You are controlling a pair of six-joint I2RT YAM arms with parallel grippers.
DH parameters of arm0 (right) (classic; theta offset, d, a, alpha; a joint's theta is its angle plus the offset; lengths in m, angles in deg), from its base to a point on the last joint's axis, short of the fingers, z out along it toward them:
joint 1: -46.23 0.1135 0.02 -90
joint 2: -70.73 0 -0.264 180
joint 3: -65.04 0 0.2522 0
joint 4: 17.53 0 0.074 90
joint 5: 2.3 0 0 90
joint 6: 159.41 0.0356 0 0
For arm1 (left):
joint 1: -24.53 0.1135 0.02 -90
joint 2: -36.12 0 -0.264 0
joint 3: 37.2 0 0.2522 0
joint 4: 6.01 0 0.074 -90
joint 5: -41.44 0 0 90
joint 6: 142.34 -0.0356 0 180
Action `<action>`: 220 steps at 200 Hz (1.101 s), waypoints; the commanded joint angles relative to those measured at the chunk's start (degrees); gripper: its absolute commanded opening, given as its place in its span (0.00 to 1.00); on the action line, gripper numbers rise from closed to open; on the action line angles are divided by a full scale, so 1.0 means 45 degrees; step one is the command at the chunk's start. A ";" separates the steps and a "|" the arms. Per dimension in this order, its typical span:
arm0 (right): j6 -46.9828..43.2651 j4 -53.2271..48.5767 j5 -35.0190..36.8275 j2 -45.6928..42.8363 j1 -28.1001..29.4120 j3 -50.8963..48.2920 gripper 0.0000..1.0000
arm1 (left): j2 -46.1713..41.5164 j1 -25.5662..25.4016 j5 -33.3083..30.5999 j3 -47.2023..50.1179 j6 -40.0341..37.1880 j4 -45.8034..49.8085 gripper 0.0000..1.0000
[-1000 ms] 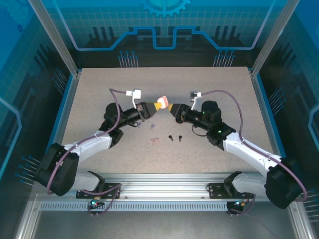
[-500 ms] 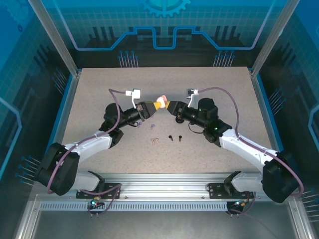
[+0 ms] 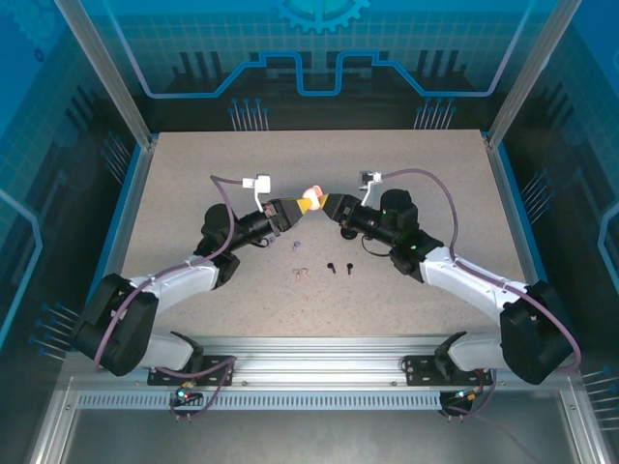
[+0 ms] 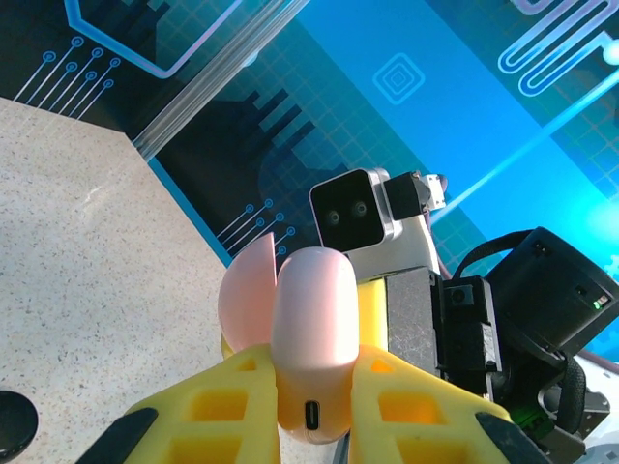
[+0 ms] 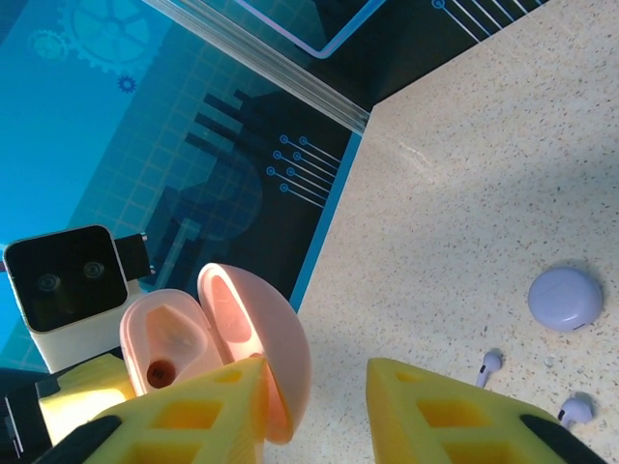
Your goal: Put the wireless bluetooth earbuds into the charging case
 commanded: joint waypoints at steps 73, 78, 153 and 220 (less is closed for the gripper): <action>0.0086 0.0594 -0.0651 0.0438 0.0191 0.0924 0.01 | 0.0783 -0.0056 -0.0359 0.0416 0.0888 -0.2164 0.00; 0.0056 0.0519 -0.0642 0.0456 0.0207 0.0974 0.00 | 0.0767 -0.0048 -0.0385 0.0412 0.0859 -0.2111 0.01; -0.1388 -0.3136 -0.0024 0.0554 -0.0077 0.3001 0.00 | -0.0429 0.0335 -0.1536 0.0012 -0.0302 0.0999 0.64; -0.3082 -0.5776 -0.0963 0.1287 -0.1319 0.5035 0.00 | -0.1391 0.1811 0.0341 -0.2417 -0.2302 0.6040 0.79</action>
